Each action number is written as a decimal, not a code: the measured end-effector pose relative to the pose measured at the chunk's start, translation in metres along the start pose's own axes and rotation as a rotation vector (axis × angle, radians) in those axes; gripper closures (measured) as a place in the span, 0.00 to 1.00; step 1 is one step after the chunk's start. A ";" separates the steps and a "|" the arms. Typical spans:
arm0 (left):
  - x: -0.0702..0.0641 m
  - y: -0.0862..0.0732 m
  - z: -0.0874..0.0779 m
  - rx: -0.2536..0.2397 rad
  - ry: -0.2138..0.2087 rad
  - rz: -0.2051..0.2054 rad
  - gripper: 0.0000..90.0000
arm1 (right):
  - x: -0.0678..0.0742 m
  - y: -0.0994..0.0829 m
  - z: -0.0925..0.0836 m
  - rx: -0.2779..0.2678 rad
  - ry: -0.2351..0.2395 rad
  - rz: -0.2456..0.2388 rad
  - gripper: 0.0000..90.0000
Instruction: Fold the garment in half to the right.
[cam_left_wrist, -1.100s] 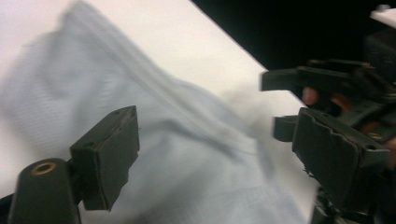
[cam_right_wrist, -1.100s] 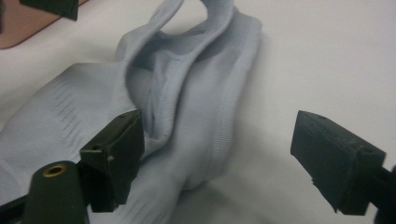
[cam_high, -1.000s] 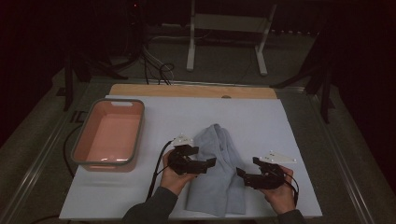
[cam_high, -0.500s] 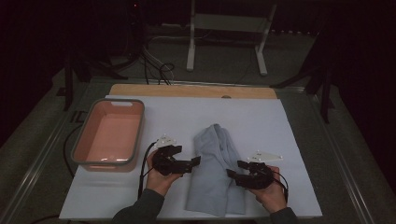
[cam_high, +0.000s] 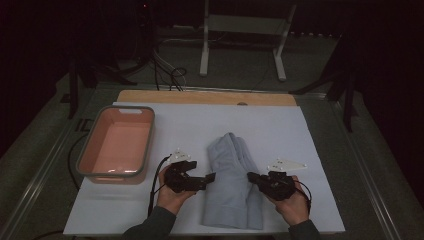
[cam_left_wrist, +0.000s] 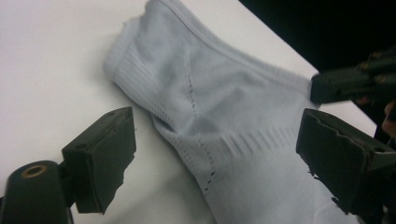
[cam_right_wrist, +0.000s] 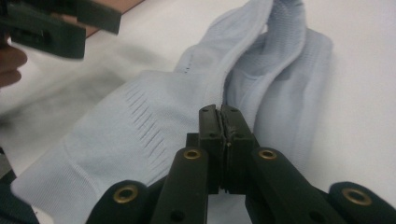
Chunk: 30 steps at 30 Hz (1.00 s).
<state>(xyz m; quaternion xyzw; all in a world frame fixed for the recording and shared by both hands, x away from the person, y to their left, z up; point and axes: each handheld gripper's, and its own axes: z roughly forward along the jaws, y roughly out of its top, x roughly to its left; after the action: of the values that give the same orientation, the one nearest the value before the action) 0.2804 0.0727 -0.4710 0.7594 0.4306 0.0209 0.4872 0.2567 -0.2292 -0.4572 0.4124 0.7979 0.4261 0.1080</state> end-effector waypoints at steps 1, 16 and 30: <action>-0.002 0.000 0.003 0.006 0.002 0.006 0.16 | -0.002 0.000 -0.001 0.000 -0.003 0.003 0.98; -0.022 -0.006 0.035 0.093 0.024 0.063 0.21 | -0.024 -0.007 -0.021 0.010 -0.087 0.052 0.98; -0.026 -0.011 0.048 0.133 0.054 0.074 0.24 | -0.019 -0.024 -0.017 0.091 -0.131 0.108 0.48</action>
<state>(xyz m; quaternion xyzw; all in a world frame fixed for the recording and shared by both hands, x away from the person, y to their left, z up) 0.2791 0.0220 -0.4948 0.8047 0.4156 0.0308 0.4228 0.2461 -0.2603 -0.4692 0.4863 0.7842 0.3670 0.1178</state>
